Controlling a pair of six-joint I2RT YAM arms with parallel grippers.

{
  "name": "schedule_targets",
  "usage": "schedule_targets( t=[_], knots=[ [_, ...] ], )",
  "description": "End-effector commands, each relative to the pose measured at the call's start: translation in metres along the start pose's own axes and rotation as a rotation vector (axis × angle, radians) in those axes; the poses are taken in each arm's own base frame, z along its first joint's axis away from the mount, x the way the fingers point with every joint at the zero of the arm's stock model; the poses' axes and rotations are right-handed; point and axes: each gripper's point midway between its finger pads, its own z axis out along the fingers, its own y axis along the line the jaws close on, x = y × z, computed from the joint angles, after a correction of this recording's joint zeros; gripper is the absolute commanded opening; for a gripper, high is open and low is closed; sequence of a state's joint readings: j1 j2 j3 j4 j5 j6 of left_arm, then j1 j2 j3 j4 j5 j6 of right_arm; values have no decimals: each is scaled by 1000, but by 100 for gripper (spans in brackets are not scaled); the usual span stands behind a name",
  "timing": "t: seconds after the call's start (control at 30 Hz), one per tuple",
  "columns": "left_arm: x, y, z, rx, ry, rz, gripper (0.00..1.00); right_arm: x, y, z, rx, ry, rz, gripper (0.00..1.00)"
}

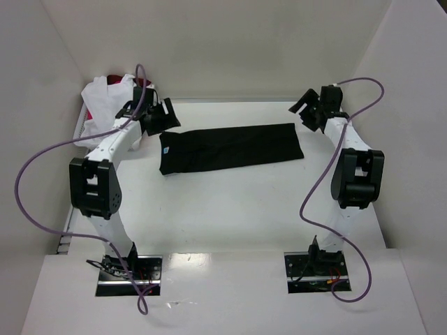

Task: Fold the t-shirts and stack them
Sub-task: Fold the other side of the tshirt into a rectangle

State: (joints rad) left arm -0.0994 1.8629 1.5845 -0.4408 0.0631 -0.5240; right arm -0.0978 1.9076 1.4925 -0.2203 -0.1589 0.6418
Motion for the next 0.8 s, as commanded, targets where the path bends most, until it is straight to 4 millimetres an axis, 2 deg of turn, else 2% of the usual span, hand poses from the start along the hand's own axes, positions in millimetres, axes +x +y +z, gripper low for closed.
schedule_targets(
  t=[0.0,0.03,0.07,0.1,0.13,0.17,0.2,0.23,0.27,0.3,0.33,0.37,0.4,0.43,0.5,0.53,0.63,0.73,0.77],
  knots=[
    [25,-36,-25,156,33,45,83,1,72,-31,-190,-17,-91,84],
    [34,-34,-25,160,46,28,81,8,85,-33,-222,0,-105,83],
    [41,-38,-30,171,47,28,80,27,111,-37,-279,35,-145,80],
    [48,-37,-30,178,55,8,77,39,121,-38,-297,53,-161,78],
    [66,-28,-26,159,90,-7,69,51,134,-38,-318,70,-178,75],
    [74,-28,-27,174,105,-8,65,65,143,-35,-331,95,-192,70],
    [82,-33,-26,214,129,-20,58,90,160,-35,-362,131,-221,66],
    [89,-32,-26,225,152,-23,51,99,172,-35,-381,145,-224,62],
    [98,-34,-25,235,172,-28,38,118,175,-27,-387,185,-235,51],
    [104,-35,-21,233,190,-25,32,140,188,-29,-415,226,-258,45],
    [107,-32,-17,219,196,-27,26,150,197,-28,-436,244,-270,40],
    [114,-28,-8,205,221,-32,20,163,201,-25,-436,268,-280,34],
    [118,-25,-4,197,234,-35,14,181,198,-14,-420,306,-288,27],
    [117,-24,1,186,233,-35,13,196,215,-18,-453,331,-308,25],
    [121,-19,13,162,249,-39,11,222,216,-8,-445,377,-325,25],
    [116,-20,16,156,238,-37,10,233,226,-10,-460,392,-340,25],
    [113,-12,28,134,240,-38,10,258,233,-4,-457,436,-350,25],
    [106,0,40,116,249,-67,10,273,228,5,-441,462,-356,25],
    [112,4,46,106,266,-71,10,276,234,2,-453,463,-362,25]
  ],
)
